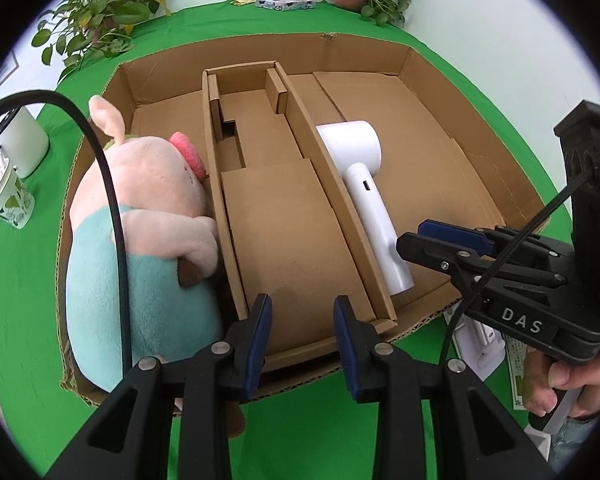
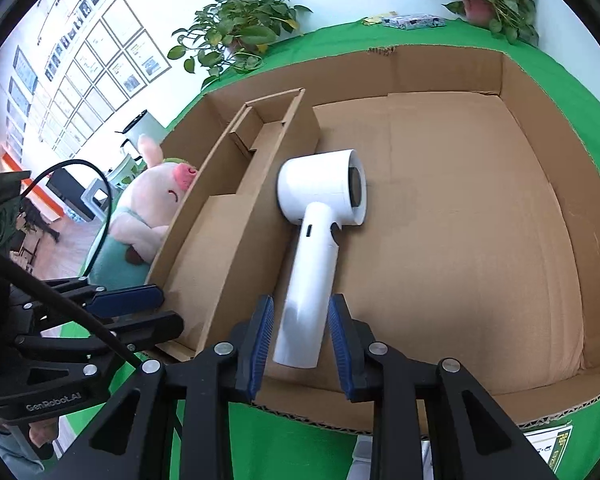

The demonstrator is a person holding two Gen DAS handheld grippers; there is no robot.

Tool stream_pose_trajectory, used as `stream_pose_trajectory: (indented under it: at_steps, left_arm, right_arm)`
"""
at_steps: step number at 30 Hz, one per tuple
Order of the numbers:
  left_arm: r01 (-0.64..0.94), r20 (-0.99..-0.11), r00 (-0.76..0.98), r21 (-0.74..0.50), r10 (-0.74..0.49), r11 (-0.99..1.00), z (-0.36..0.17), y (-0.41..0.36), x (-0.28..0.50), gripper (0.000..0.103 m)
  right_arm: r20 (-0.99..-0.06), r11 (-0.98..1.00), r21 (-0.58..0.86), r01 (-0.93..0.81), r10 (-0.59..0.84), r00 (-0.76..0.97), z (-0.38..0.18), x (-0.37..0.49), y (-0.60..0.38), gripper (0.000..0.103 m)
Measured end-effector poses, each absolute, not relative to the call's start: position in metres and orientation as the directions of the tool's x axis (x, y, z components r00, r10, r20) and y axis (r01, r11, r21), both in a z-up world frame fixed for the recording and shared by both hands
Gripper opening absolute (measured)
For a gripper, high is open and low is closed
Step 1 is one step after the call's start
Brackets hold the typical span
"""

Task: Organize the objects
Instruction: 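Lower the hair dryer into the box beside the insert and open the right gripper, then withdraw the right gripper from the box toward the white phone stand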

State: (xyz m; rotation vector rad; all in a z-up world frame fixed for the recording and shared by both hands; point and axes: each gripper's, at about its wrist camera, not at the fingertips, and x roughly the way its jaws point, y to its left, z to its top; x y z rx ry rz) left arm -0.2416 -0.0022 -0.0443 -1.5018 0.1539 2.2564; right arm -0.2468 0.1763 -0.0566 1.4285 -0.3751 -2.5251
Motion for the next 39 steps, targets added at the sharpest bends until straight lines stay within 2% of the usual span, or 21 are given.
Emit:
stream_pose_trajectory:
  at_steps: [7,9,11,13,15,17,22,24,27,30,32,34,36,38,39]
  left_arm:
    - [-0.357,-0.901,-0.328,-0.160,0.284,-0.920,-0.043,-0.006,-0.241,0.031]
    - [-0.352,-0.900,-0.330,-0.163,0.285,-0.922,-0.043,-0.006,-0.240,0.031]
    - [-0.353,-0.894,-0.336,-0.172,0.296,-0.920,-0.042,-0.007,-0.240,0.031]
    - [-0.358,-0.884,-0.344,-0.187,0.316,-0.915,-0.041,-0.008,-0.238,0.031]
    - [-0.361,-0.877,-0.352,-0.195,0.327,-0.912,-0.042,-0.008,-0.237,0.033]
    - [-0.358,-0.872,-0.353,-0.208,0.338,-0.910,-0.042,-0.009,-0.237,0.033]
    - [-0.306,-0.857,-0.343,-0.286,0.385,-0.908,-0.045,-0.011,-0.236,0.037]
    - [-0.294,-0.856,-0.355,-0.280,0.377,-0.914,-0.045,-0.010,-0.234,0.037]
    - [-0.276,-0.844,-0.388,-0.277,0.370,-0.921,-0.041,-0.010,-0.232,0.037]
    - [-0.258,-0.799,-0.506,-0.220,0.325,-0.941,-0.025,-0.012,-0.217,0.037]
    - [-0.240,-0.758,-0.593,-0.154,0.271,-0.958,-0.011,-0.013,-0.201,0.037]
    - [-0.217,-0.711,-0.663,-0.117,0.234,-0.969,0.002,-0.013,-0.182,0.049]
    - [-0.185,-0.654,-0.729,-0.096,0.202,-0.978,0.011,-0.015,-0.163,0.071]
    - [-0.161,-0.581,-0.793,-0.090,0.183,-0.983,0.020,-0.016,-0.142,0.080]
    - [-0.159,-0.555,-0.812,-0.086,0.180,-0.984,0.022,-0.015,-0.133,0.080]
  right_arm:
    - [-0.822,-0.950,0.312,0.018,-0.280,-0.497,-0.062,-0.253,0.185,0.031]
    - [-0.827,-0.951,0.309,0.022,-0.280,-0.487,-0.063,-0.256,0.184,0.035]
    - [-0.841,-0.956,0.291,0.016,-0.264,-0.473,-0.064,-0.261,0.180,0.061]
    - [-0.844,-0.960,0.278,0.008,-0.249,-0.474,-0.064,-0.265,0.177,0.068]
    - [-0.844,-0.963,0.271,0.010,-0.242,-0.479,-0.063,-0.266,0.173,0.070]
    - [-0.844,-0.968,0.250,0.010,-0.223,-0.488,-0.063,-0.265,0.170,0.080]
    - [-0.838,-0.979,0.204,0.014,-0.182,-0.514,-0.060,-0.257,0.168,0.081]
    - [-0.828,-0.982,0.189,0.014,-0.167,-0.535,-0.054,-0.251,0.170,0.076]
    - [-0.814,-0.991,0.131,0.019,-0.118,-0.569,-0.044,-0.237,0.169,0.076]
    - [-0.794,-0.997,0.063,0.032,-0.070,-0.604,-0.033,-0.218,0.166,0.081]
    - [-0.759,-0.999,0.028,0.028,-0.039,-0.650,-0.025,-0.198,0.167,0.094]
    - [-0.725,-1.000,0.004,0.001,-0.003,-0.689,-0.016,-0.178,0.169,0.102]
    - [-0.703,-0.999,-0.004,-0.034,0.027,-0.711,-0.009,-0.159,0.174,0.102]
    - [-0.679,-0.998,-0.013,-0.062,0.054,-0.732,-0.002,-0.141,0.178,0.102]
    - [-0.666,-0.997,-0.020,-0.072,0.067,-0.743,0.001,-0.132,0.180,0.102]
